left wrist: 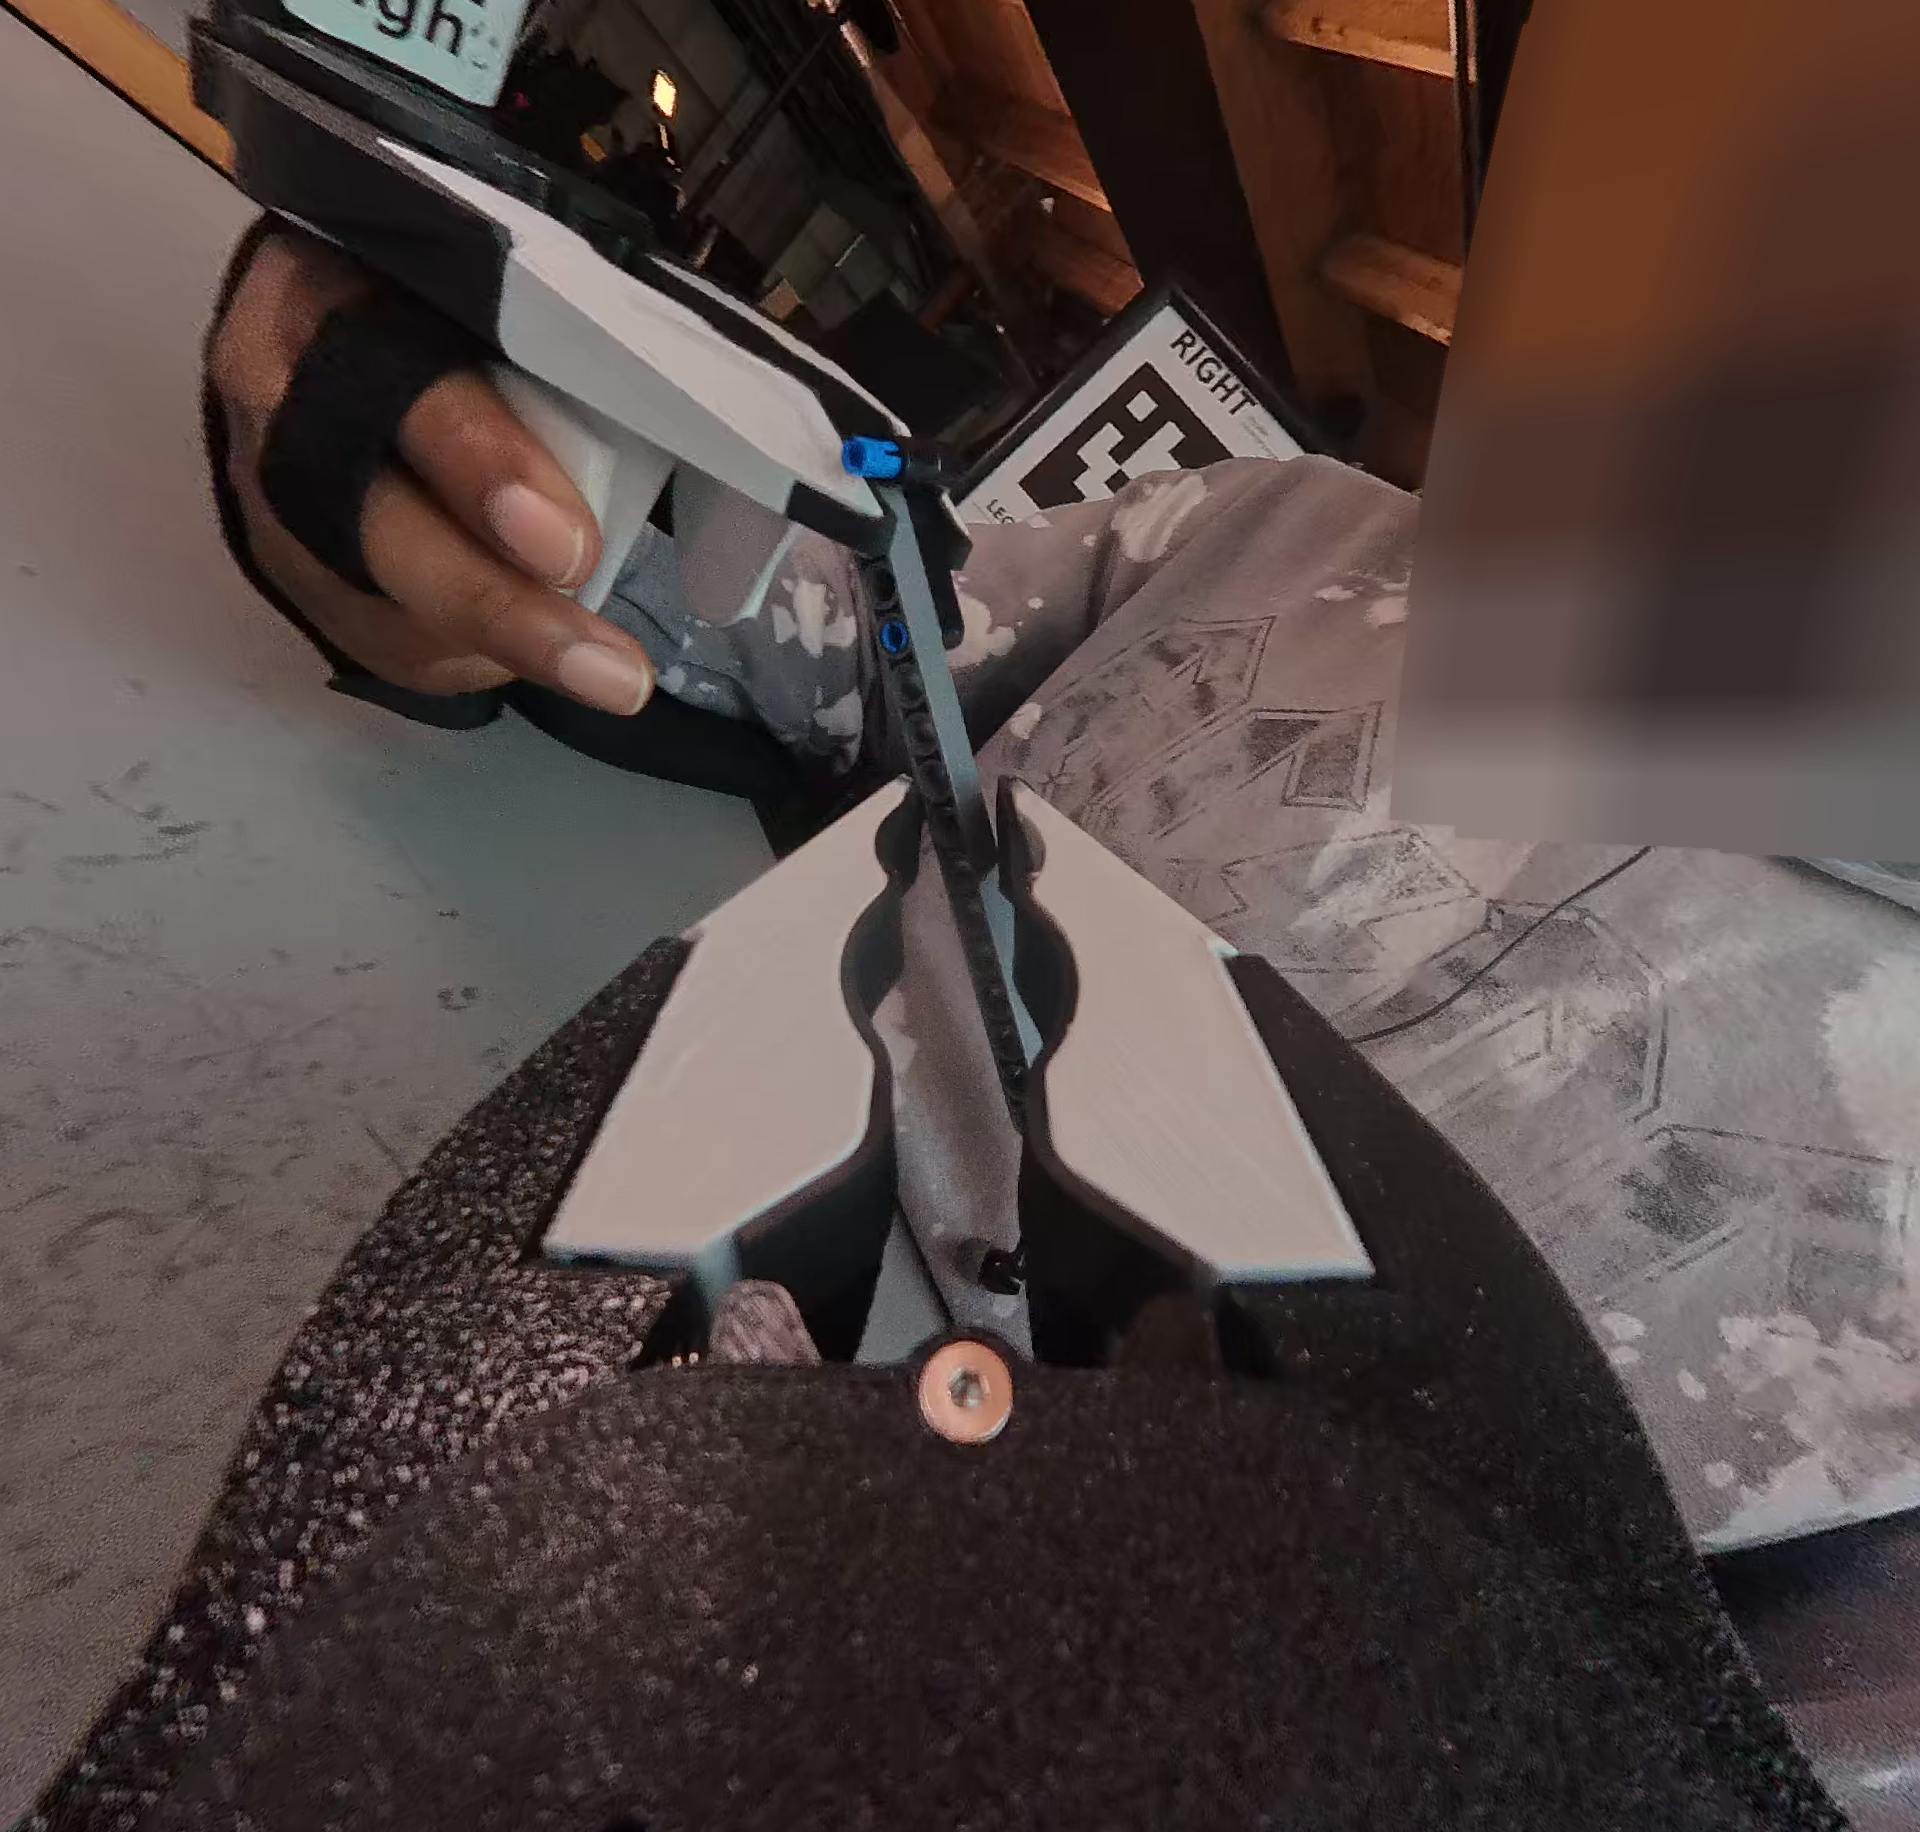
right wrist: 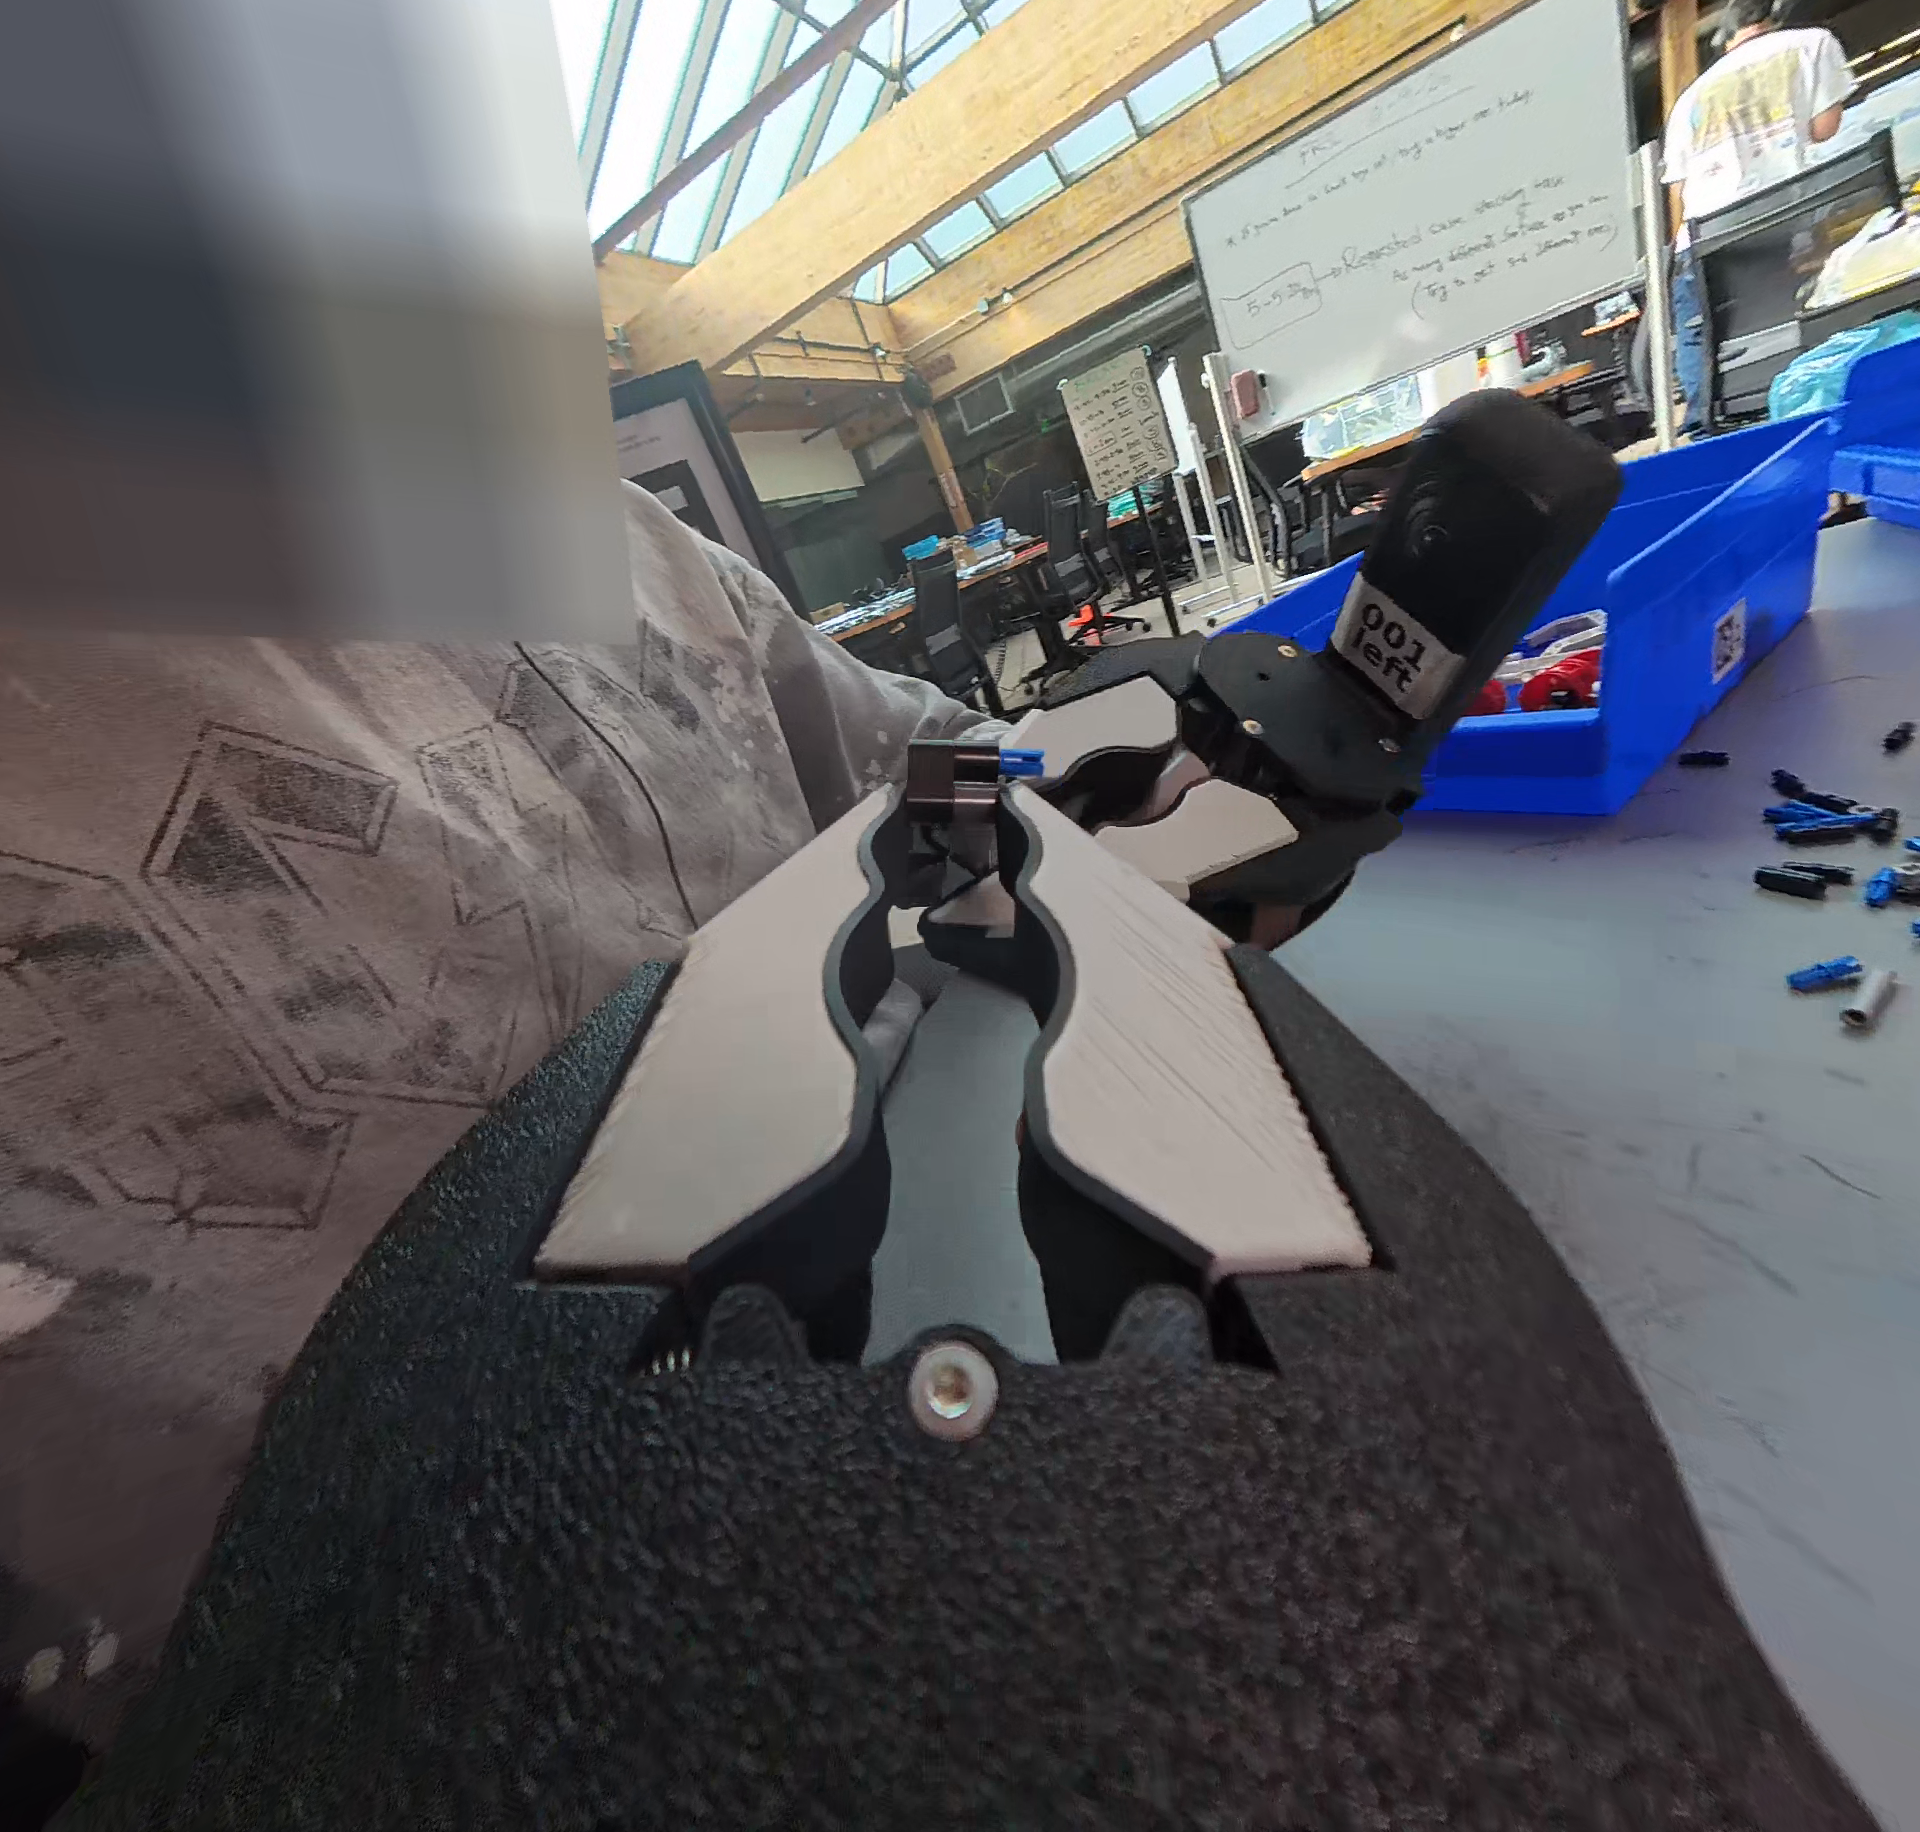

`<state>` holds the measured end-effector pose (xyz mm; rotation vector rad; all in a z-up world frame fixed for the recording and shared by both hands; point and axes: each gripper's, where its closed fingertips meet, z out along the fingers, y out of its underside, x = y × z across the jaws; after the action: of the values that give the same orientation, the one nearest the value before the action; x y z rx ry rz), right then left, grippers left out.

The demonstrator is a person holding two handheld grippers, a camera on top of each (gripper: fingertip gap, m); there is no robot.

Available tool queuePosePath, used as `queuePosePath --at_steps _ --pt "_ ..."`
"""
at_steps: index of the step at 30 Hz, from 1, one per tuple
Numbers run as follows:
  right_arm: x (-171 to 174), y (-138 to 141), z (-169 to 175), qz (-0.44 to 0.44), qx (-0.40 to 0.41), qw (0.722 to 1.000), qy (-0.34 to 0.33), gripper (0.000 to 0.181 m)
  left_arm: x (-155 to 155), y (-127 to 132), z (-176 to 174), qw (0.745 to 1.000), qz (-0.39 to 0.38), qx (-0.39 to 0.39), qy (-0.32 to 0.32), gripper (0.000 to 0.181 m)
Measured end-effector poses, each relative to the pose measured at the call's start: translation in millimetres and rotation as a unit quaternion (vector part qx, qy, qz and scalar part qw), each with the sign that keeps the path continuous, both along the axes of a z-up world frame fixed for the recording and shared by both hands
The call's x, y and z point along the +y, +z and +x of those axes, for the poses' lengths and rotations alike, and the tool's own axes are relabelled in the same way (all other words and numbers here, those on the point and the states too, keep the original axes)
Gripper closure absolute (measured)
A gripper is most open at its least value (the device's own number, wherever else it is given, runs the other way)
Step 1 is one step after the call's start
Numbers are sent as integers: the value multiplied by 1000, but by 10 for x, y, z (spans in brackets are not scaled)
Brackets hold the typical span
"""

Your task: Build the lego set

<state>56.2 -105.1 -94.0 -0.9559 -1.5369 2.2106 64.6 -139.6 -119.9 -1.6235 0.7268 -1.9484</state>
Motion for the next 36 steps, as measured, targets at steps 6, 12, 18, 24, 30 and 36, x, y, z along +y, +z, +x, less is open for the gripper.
queuePosePath --at_steps 6,12,18,24,30,36 --pt "-81 31 54 -25 -12 998 50 164 -119 6 193 998 -32 -26 -46 168" --pt "770 44 -348 -34 -28 970 -239 158 704 -66 -232 975 -43 -5 220 170" --pt "862 -227 -443 61 -89 941 -322 146 1116 -135 -856 910 -59 -8 410 169" --pt "562 -613 -801 312 -115 849 -410 138 1257 -130 -1166 865 -91 -54 491 169" --pt "619 -587 -929 401 -94 777 -475 169 1261 -125 -1115 860 -101 -71 496 169" --pt "722 -490 -840 385 -78 792 -467 181 1242 -123 -1111 867 -105 -71 482 169"
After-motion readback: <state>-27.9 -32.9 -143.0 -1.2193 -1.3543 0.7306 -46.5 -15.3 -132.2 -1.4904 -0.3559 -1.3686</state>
